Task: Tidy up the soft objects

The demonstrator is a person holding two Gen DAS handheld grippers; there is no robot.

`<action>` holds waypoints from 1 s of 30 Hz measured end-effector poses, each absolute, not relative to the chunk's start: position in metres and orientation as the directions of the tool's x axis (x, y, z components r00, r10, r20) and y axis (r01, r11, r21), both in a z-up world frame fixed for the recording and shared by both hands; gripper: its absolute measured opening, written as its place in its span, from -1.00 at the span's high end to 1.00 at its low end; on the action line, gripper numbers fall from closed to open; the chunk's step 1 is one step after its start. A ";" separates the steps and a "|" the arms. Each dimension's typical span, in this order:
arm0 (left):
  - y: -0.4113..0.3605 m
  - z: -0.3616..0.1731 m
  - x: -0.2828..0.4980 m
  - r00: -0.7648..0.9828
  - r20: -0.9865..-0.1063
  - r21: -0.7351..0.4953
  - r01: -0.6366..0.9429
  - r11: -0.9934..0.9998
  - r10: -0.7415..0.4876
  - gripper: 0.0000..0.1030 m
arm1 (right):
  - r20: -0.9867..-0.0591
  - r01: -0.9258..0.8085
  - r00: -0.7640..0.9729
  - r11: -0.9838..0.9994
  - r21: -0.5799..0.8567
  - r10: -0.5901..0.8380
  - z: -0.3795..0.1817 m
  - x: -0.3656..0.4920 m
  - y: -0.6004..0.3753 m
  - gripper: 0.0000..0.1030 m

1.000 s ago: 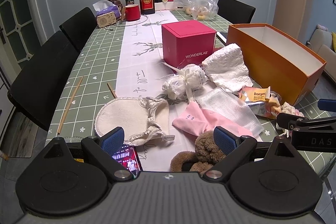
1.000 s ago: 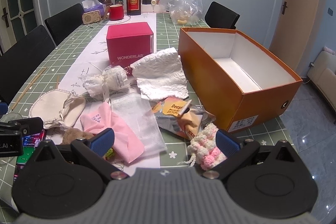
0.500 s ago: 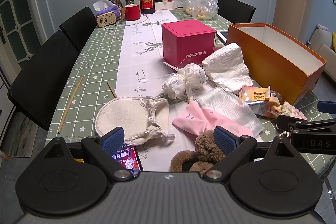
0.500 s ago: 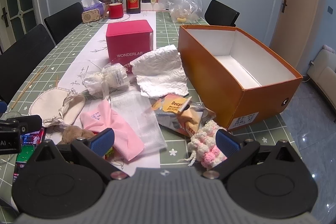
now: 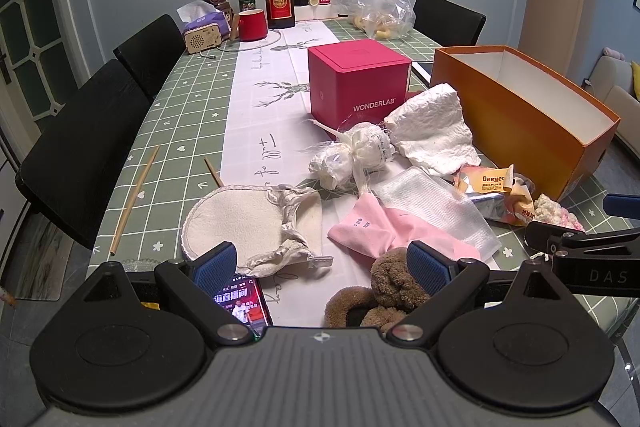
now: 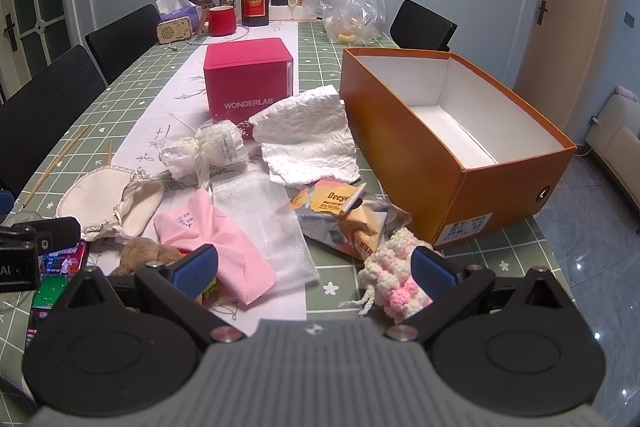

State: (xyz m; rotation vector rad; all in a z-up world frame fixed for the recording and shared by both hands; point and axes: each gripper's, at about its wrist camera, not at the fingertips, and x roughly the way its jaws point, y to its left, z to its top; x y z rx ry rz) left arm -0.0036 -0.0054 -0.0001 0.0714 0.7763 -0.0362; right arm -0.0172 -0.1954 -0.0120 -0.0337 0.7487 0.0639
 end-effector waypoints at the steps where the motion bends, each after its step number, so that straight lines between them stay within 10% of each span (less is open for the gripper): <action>1: -0.005 0.000 -0.004 0.713 -0.701 0.051 0.059 0.997 -0.006 -1.00 | -0.681 -0.070 0.731 0.998 -0.007 0.046 -0.012 -0.018 -0.195 -0.95; 30: -0.016 -0.008 -0.009 0.692 -0.718 0.019 0.128 0.992 -0.076 -1.00 | -0.645 -0.103 0.753 0.991 0.080 0.131 -0.015 -0.014 -0.228 -0.95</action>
